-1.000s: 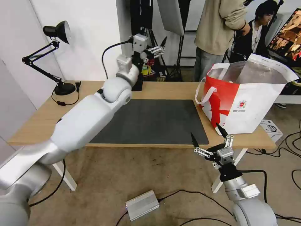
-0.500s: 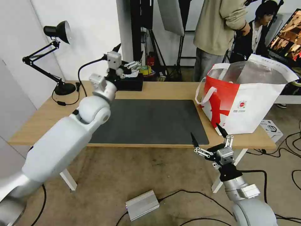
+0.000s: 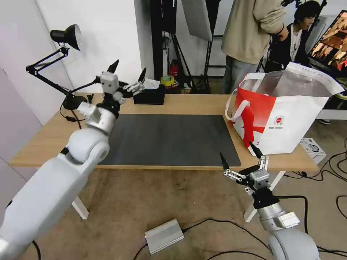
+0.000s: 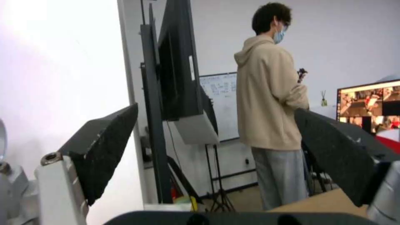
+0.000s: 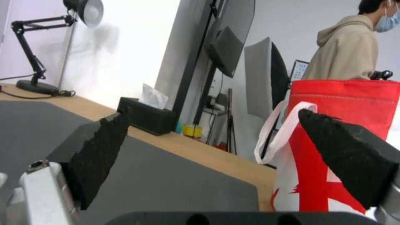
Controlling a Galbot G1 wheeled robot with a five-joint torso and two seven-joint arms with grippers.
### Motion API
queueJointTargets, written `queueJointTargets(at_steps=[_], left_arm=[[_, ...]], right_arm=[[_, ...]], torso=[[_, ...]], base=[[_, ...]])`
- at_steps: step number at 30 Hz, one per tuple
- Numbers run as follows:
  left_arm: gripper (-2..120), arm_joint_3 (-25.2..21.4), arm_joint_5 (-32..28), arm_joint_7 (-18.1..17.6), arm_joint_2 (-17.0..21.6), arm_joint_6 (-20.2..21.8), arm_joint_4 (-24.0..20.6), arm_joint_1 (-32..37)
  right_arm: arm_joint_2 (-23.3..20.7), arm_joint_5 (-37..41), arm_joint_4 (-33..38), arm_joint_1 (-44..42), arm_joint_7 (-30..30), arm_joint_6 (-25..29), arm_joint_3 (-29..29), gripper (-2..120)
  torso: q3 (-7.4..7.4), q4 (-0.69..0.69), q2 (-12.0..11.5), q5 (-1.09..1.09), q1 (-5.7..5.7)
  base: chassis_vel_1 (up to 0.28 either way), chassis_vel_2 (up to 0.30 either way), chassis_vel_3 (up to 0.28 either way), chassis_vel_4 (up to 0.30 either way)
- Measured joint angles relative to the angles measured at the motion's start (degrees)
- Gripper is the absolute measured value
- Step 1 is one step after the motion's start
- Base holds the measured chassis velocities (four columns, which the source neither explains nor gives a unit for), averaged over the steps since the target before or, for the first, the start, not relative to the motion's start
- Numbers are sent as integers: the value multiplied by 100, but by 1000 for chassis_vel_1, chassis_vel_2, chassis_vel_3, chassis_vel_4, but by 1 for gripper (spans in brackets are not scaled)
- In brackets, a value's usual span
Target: Pick up the trash from the table and place it into the takeout bag.
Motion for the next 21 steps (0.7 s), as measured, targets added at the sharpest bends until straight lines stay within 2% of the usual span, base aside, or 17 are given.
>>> queueJointTargets(at_steps=[9, 12, 13, 17, 19, 21], left_arm=[[100, -761, 183, 61, 2, -26, -516, 1127], [100, -1268, 327, 224, -134, -106, -765, 1794], [100, -1268, 327, 224, -134, -106, -765, 1794], [100, -1983, 564, 457, -373, -263, -1060, 2694], [100, -2113, 609, 490, -439, -292, -1126, 2869], [100, -2359, 772, 566, -671, -325, -1289, 3277]], right_arm=[[0, 0, 0, 0, 0, 0, 0, 100], [0, 0, 0, 0, 0, 0, 0, 100], [0, 0, 0, 0, 0, 0, 0, 100], [0, 0, 0, 0, 0, 0, 0, 100], [0, 0, 0, 0, 0, 0, 0, 100], [0, 0, 0, 0, 0, 0, 0, 100]], torso=[[0, 0, 0, 0, 0], [0, 0, 0, 0, 0], [0, 0, 0, 0, 0], [0, 0, 0, 0, 0], [-1, 0, 0, 0, 0], [-1, 0, 0, 1, 0]], base=[[0, 0, 0, 0], [0, 0, 0, 0], [0, 0, 0, 0], [0, 0, 0, 0], [0, 0, 0, 0], [0, 0, 0, 0]])
